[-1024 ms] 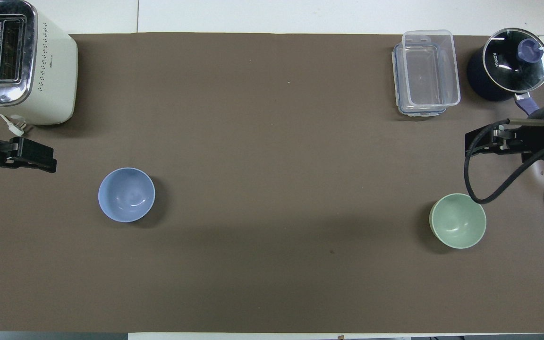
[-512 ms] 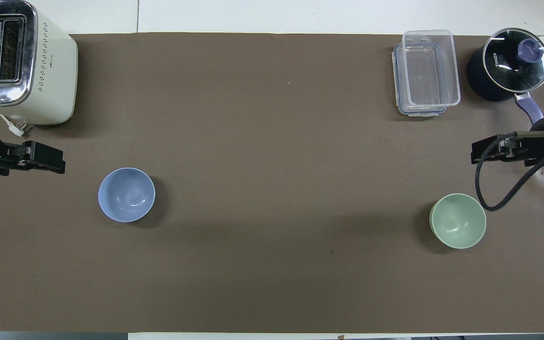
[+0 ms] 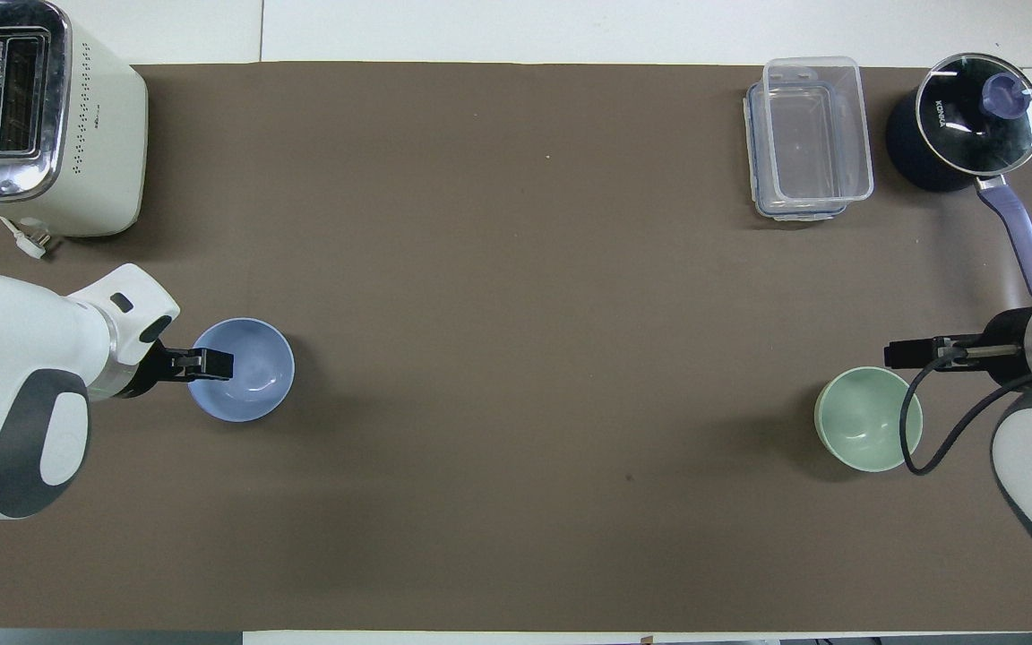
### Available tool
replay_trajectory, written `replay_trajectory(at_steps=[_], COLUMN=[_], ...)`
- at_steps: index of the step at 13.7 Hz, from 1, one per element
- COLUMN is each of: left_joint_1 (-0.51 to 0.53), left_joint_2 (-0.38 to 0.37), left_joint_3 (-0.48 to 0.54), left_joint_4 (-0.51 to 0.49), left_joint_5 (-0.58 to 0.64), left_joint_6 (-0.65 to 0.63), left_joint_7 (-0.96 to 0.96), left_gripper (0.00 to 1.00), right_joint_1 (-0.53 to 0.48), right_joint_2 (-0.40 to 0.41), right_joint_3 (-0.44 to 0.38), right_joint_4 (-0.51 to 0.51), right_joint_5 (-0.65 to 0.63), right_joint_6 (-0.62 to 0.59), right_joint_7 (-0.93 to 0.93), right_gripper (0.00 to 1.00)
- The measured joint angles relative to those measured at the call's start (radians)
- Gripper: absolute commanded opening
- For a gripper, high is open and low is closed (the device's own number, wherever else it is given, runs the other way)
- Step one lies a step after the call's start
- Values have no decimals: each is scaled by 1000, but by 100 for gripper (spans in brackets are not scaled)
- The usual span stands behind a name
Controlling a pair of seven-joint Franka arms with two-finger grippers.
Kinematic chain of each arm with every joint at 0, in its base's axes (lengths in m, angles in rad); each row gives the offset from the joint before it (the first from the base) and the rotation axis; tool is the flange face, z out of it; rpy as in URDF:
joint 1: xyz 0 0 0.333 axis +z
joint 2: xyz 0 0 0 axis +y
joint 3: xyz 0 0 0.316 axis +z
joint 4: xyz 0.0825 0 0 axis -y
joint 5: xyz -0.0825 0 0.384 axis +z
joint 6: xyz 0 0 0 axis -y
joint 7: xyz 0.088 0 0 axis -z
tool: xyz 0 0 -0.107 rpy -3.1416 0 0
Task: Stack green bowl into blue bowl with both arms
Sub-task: 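Reach the left gripper to the blue bowl while the right gripper reaches the green bowl, then slide the blue bowl with the left gripper while the right gripper lifts the green bowl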
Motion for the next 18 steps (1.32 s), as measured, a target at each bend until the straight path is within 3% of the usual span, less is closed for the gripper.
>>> replay_trajectory(at_steps=[5,9,14,15,16,17,18], left_joint_1=[0,0,0,0,1,6,15], left_joint_2=[45,61,74,81,85,87,88], left_joint_3=[0,0,0,0,1,1,2], left_joint_4=[-7,-21,-33,-33,-33,-34,-35], left_joint_5=[0,0,0,0,0,0,0], left_joint_6=[27,66,96,107,113,117,119], left_joint_7=[22,31,44,45,46,54,70], left_gripper=[100,88,82,80,76,66,47], right_joint_1=[-61,-78,-104,-106,-112,-118,-125], right_joint_2=[57,109,125,124,123,123,123], right_joint_3=[-2,-2,-2,-2,-2,-2,-2], right_joint_4=[-107,-180,-255,-259,-262,-264,-265], right_joint_5=[0,0,0,0,0,0,0], right_joint_6=[162,275,350,350,350,350,350], right_joint_7=[-6,-7,-40,-41,-52,-79,-112], right_gripper=[100,100,100,93,79,54,27])
